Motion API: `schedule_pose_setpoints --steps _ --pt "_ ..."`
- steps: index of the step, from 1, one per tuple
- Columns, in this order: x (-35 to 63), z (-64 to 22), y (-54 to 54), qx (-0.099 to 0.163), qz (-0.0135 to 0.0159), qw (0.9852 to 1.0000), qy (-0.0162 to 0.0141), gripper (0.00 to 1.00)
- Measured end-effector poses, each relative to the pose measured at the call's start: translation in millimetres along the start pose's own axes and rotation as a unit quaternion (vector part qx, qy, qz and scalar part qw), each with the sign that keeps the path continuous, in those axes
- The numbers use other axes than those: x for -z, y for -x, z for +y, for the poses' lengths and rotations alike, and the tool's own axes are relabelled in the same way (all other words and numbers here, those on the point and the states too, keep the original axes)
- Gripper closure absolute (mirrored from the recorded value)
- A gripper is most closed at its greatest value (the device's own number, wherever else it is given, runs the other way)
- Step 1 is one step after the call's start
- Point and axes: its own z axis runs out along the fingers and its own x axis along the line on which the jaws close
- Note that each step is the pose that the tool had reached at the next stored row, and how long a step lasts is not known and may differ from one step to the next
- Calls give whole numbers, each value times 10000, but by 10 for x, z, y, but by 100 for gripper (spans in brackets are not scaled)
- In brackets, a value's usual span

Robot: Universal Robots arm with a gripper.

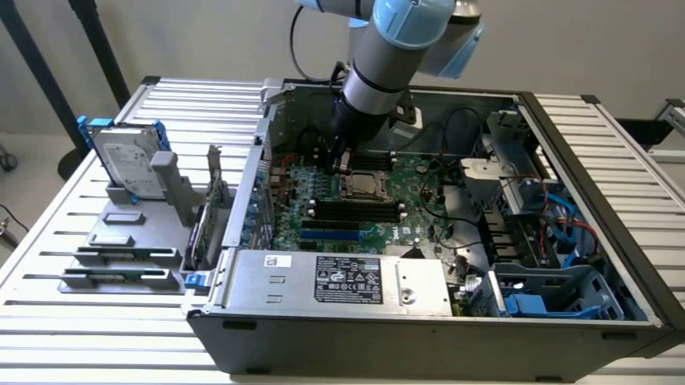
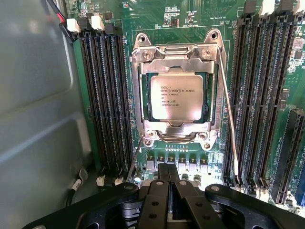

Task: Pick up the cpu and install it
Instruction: 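Install the first cpu locking lever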

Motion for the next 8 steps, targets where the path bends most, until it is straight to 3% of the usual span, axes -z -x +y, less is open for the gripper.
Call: schedule_pose_setpoints --steps 4,8 --pt "-14 -105 5 4 14 10000 0 89" --pt "2 -212 8 24 112 9999 -16 89"
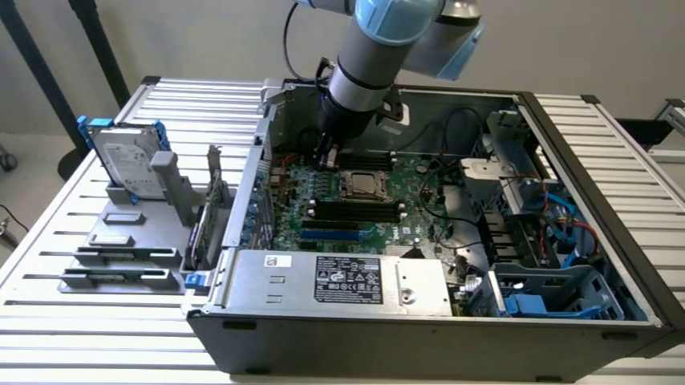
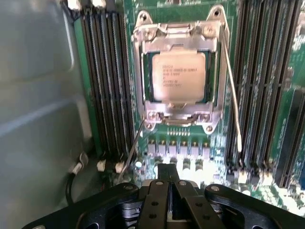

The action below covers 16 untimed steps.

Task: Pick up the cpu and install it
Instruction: 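Install the first cpu locking lever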

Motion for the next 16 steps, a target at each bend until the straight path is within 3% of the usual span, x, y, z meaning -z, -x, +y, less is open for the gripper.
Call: schedule_pose_setpoints --steps 4,10,16 --pt "-2 -41 1 -66 71 10000 4 89" --pt "-4 -45 2 -458 205 9987 82 89" --pt "12 -63 0 -690 402 9968 93 89"
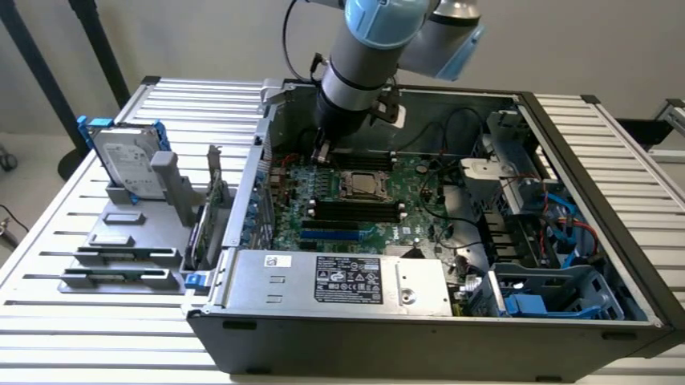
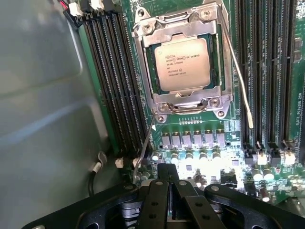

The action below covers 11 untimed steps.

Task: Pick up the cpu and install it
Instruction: 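Install the first cpu locking lever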

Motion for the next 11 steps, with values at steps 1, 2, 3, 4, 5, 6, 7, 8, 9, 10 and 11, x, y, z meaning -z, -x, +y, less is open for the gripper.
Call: schedule_pose_setpoints --steps 1,2,3,4,5,6,7,8,9,10,11 --pt "5 -3 -1 -40 36 10000 1 89" --pt "11 -5 -2 -77 69 9999 3 89" --pt "17 -8 -3 -113 101 9999 3 89" --pt "24 -10 -4 -146 133 9998 0 89" --pt "31 -13 -4 -176 165 9997 -4 89" --pt "39 -17 -5 -204 195 9996 -9 89" --pt "48 -21 -5 -230 224 9995 -14 89" --pt "56 -24 -5 -253 254 9994 -19 89" --pt "66 -29 -5 -276 282 9992 -24 89" --pt "76 -33 -5 -296 311 9991 -29 89" --pt "86 -39 -5 -313 338 9989 -35 89"
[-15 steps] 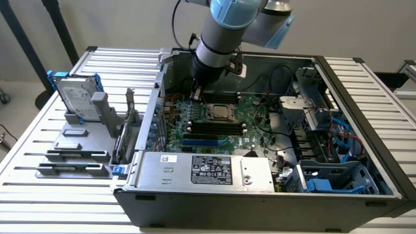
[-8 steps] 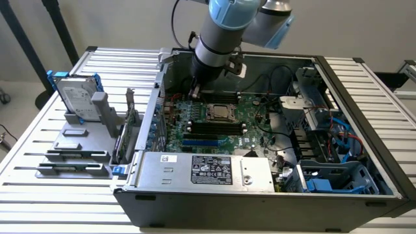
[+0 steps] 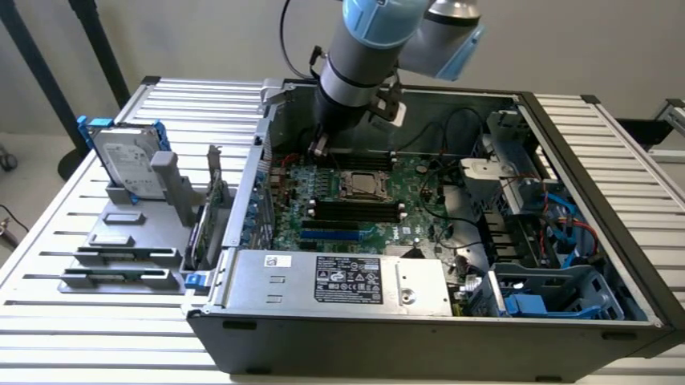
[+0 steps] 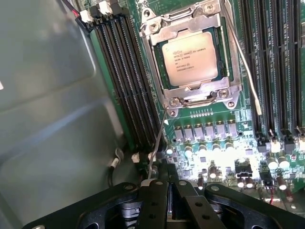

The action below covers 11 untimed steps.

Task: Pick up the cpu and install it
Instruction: 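Install the first cpu locking lever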

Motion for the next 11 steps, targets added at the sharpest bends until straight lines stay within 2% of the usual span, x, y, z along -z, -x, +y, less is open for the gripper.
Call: schedule_pose_setpoints --steps 2,5,11 --pt "23 -13 3 -26 47 10000 -17 89" --pt "34 -30 8 -80 84 9999 -11 89" --pt "29 -50 15 -367 182 9991 79 89"
